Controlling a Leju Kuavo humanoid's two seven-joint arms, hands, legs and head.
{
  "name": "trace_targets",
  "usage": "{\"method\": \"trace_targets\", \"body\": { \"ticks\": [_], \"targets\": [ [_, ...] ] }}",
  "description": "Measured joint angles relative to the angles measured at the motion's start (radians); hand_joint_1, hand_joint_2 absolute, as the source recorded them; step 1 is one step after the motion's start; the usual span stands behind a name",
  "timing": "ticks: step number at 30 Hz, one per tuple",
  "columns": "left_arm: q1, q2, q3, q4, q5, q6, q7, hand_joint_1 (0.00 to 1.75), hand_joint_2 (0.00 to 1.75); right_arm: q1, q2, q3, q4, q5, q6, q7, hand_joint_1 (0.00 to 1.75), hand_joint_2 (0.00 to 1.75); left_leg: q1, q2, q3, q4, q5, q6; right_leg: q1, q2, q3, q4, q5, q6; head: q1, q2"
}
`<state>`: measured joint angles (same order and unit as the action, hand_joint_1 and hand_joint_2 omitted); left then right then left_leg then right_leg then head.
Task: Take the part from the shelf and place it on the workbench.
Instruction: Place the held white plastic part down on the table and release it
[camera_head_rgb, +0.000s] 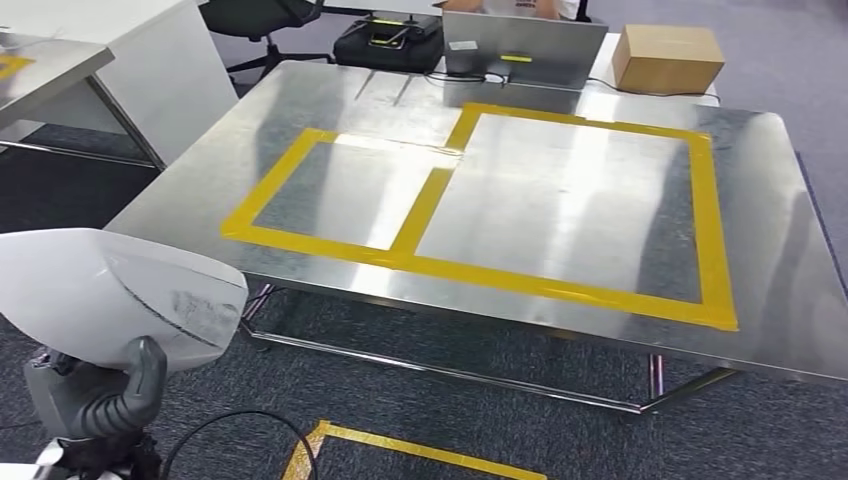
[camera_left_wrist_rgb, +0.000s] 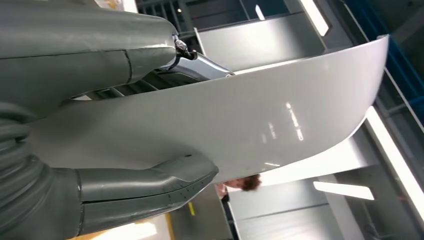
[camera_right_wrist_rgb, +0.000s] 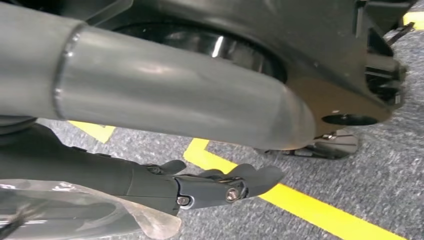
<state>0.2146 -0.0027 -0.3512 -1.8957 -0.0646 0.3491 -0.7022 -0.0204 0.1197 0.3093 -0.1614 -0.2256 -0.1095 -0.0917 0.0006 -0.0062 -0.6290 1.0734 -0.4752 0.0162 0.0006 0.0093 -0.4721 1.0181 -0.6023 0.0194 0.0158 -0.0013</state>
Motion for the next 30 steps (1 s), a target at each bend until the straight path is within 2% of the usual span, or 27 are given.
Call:
{"method": "trace_targets", "body": {
  "ticks": [2,6,9,12,15,17,20,23,27,30],
  "targets": [
    [-0.001,0.0,0.001,0.0,-0.019,0.007,0.0,1.75,1.75,0.0,0.0,0.0,0.0,-0.001,0.0,-0.001,0.0,0.0,0.003,-0.001,0.01,-0.011,0.004,0.004,0.002,-0.001,0.008,-0.01,0.01,0.003,0.002,0.0],
    [-0.005,0.015,0.001,0.008,-0.136,0.049,0.001,1.75,1.75,-0.003,0.0,0.0,0.0,-0.002,0.004,-0.001,0.0,0.0,0.005,-0.002,0.014,-0.018,0.0,0.001,0.006,-0.001,0.018,-0.018,0.023,-0.004,0.004,0.0],
    [-0.008,0.045,0.003,0.028,-0.281,0.094,0.019,1.75,1.75,-0.003,0.0,0.0,0.0,-0.001,0.009,0.0,0.0,0.0,0.004,-0.002,0.014,-0.018,-0.006,0.004,0.006,-0.001,0.023,-0.019,0.025,-0.004,0.004,0.0],
    [-0.021,0.089,0.01,0.06,-0.485,0.148,0.09,1.75,1.75,-0.005,-0.001,0.0,0.0,0.003,0.015,0.003,0.0,0.0,0.001,-0.002,0.014,-0.018,-0.009,0.007,0.004,-0.002,0.025,-0.037,0.012,-0.011,0.004,0.0],
    [-0.06,0.148,0.015,0.107,-0.678,0.18,0.185,1.75,1.75,-0.006,-0.001,0.0,0.0,0.01,0.025,0.009,0.0,0.0,-0.002,-0.002,0.016,-0.018,-0.01,0.01,0.0,-0.004,0.033,-0.054,0.0,0.002,0.003,0.0],
    [-0.108,0.19,0.014,0.145,-0.771,0.183,0.246,1.75,1.75,-0.006,-0.002,0.0,0.0,0.016,0.032,0.013,0.0,0.0,-0.001,-0.002,0.018,-0.018,-0.008,0.011,0.0,-0.006,0.034,-0.054,0.002,0.008,0.003,0.0],
    [-0.199,0.248,0.006,0.213,-0.895,0.172,0.335,1.75,1.75,-0.009,-0.004,0.0,0.0,0.023,0.04,0.018,0.0,0.0,0.0,-0.003,0.02,-0.02,-0.004,0.009,0.001,-0.008,0.036,-0.053,0.004,0.009,0.003,0.0],
    [-0.307,0.295,-0.015,0.289,-0.958,0.147,0.388,1.75,1.75,-0.01,-0.008,0.001,0.0,0.029,0.047,0.019,0.0,0.0,0.001,-0.005,0.022,-0.023,0.0,0.007,0.001,-0.01,0.037,-0.052,0.006,0.008,0.003,0.0],
    [-0.43,0.333,-0.044,0.377,-0.992,0.114,0.424,1.75,1.75,-0.011,-0.01,0.004,0.0,0.035,0.053,0.02,0.0,0.0,0.001,-0.006,0.025,-0.026,0.001,0.005,0.001,-0.009,0.037,-0.052,0.007,0.007,0.003,0.0],
    [-0.551,0.342,-0.074,0.469,-0.994,0.054,0.438,1.75,1.75,-0.014,-0.012,0.007,0.0,0.047,0.06,0.021,0.0,0.0,0.001,-0.006,0.025,-0.026,0.002,0.005,0.002,-0.011,0.037,-0.052,0.007,0.007,0.003,0.0]
  ]
}}
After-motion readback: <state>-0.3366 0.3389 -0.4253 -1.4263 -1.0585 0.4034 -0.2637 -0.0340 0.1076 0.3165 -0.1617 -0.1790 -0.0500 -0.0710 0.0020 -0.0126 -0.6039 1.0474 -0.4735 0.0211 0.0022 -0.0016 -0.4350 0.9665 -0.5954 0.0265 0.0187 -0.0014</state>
